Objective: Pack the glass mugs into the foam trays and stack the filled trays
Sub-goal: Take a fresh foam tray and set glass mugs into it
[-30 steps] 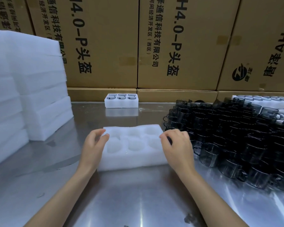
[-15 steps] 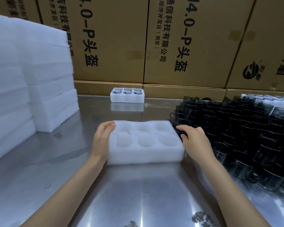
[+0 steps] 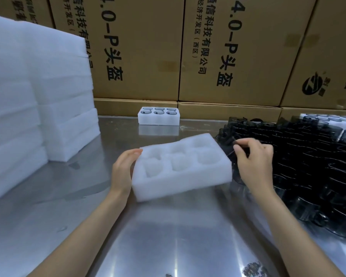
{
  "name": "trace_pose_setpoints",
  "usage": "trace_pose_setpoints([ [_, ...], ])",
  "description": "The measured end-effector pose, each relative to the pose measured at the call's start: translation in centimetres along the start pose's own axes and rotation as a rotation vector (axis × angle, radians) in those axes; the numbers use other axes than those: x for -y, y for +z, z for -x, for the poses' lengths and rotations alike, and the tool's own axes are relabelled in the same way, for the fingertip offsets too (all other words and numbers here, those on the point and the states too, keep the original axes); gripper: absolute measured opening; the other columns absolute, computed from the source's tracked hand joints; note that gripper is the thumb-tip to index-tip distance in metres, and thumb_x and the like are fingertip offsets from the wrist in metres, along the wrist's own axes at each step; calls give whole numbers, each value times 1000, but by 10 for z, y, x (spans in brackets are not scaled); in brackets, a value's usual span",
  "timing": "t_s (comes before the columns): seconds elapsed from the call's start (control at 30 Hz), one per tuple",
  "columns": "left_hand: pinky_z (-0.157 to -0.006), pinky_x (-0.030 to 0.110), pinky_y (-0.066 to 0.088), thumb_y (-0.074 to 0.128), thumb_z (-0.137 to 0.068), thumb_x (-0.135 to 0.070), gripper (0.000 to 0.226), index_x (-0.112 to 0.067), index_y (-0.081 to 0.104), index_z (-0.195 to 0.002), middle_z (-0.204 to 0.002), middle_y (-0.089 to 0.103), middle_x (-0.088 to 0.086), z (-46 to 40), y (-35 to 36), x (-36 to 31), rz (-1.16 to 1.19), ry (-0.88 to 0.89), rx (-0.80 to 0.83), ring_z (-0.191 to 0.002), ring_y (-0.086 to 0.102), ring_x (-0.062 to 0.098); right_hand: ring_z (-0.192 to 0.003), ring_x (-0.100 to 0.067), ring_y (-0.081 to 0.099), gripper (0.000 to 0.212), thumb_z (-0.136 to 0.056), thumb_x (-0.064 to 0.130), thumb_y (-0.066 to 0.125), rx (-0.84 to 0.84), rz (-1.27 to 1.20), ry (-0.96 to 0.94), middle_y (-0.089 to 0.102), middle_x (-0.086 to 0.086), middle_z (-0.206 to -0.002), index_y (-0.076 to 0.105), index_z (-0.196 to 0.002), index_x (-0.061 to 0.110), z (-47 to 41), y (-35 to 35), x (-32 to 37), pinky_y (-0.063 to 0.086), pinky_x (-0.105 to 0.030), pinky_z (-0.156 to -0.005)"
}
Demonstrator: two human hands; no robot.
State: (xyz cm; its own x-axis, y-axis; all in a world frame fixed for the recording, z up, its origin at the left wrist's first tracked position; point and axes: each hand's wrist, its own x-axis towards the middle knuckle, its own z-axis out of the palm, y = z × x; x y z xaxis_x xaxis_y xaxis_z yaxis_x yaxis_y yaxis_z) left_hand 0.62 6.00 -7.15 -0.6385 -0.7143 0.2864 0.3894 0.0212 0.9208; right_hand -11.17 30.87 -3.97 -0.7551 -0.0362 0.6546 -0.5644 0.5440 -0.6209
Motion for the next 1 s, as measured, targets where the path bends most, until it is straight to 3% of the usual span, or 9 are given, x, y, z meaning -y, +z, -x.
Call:
trace_pose_setpoints([
  [0.1,-94,38,44,49,-90,-8,23,-14,71,-86,-100,69,3,0,-1,2,-29,-21,47,-101,61,20,-99,-4,29,11,-93,21,56,-97,-157,-47,56,9,-93,61,-101,17,-1,-5,12,34,-27,-83],
  [0.23,-101,38,41,50,-91,-8,24,-18,72,-85,-99,70,-4,0,-1,2,-85,-1,84,-107,60,18,-106,-6,34,4,-94,21,54,-128,-246,-73,51,7,-104,55,-92,18,3,-7,27,40,-36,-94],
  [0.3,-100,36,41,50,-91,-7,24,-17,72,-86,-98,69,-5,0,-2,3,-111,14,103,-104,60,15,-112,-2,39,12,-96,20,51,-100,-324,-62,47,6,-115,53,-85,15,4,-6,32,35,-26,-101],
  [0.37,-97,32,41,50,-92,-8,24,-18,71,-87,-102,67,-3,1,-2,3,-154,27,122,-102,59,12,-108,8,47,17,-98,19,47,-28,-455,-10,53,6,-115,54,-82,17,6,-4,38,35,-11,-91],
  [0.53,-85,9,38,55,-80,-19,16,-23,69,-84,-105,62,-5,5,1,0,-217,82,197,-99,55,-4,-69,-15,50,21,-97,25,50,86,-644,125,63,-18,-88,58,-82,14,17,12,47,41,-36,-63],
  [0.63,-82,0,34,48,-68,-17,26,-24,68,-85,-108,60,-8,9,4,-3,-259,112,252,-104,50,-8,-65,-13,48,23,-95,31,54,142,-702,143,59,-4,-70,59,-81,14,17,20,56,39,-33,-61],
  [0.77,-79,4,37,40,-58,-14,43,-19,69,-89,-113,58,-3,11,10,-4,-327,129,282,-103,49,-10,-60,-8,48,24,-91,33,60,237,-744,148,56,0,-65,60,-78,13,11,39,73,39,-25,-56],
  [0.9,-86,3,32,43,-61,-16,40,-17,68,-92,-111,56,-4,19,16,-2,-410,189,347,-104,47,-12,-56,-4,57,28,-87,44,62,439,-809,381,64,6,-68,60,-80,16,6,63,85,50,-22,-57],
  [1.0,-94,12,34,46,-70,-27,33,-24,65,-97,-109,58,-8,18,16,-2,-424,162,307,-111,48,2,-56,-3,59,30,-85,46,64,458,-804,396,65,5,-70,60,-79,17,4,69,82,50,-20,-55],
])
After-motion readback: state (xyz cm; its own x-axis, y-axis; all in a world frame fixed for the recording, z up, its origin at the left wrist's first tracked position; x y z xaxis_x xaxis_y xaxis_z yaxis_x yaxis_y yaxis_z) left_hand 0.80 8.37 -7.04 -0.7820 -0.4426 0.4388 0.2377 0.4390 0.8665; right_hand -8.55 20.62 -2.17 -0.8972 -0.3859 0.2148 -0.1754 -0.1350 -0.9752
